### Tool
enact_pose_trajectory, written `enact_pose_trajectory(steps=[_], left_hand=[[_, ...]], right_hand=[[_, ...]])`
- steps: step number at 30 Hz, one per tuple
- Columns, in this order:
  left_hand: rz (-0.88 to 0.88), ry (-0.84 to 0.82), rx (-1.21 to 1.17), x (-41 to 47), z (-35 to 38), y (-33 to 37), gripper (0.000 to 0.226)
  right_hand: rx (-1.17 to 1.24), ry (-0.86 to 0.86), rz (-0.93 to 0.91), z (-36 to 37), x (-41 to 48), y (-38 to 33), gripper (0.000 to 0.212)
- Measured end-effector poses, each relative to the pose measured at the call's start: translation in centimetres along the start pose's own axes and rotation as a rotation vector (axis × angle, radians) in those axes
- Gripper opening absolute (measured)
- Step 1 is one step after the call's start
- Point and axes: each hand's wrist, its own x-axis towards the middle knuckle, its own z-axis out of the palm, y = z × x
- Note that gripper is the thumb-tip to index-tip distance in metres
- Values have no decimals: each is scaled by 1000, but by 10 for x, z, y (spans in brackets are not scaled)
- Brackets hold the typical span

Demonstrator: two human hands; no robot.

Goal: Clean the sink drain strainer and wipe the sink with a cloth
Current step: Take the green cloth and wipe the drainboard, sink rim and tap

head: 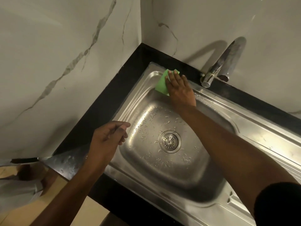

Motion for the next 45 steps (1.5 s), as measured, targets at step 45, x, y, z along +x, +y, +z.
enact_pose_trajectory(steps=[45], left_hand=[[131, -310, 4, -19, 57, 1, 22]], right_hand=[[425, 509, 1390, -60, -298, 192, 47]])
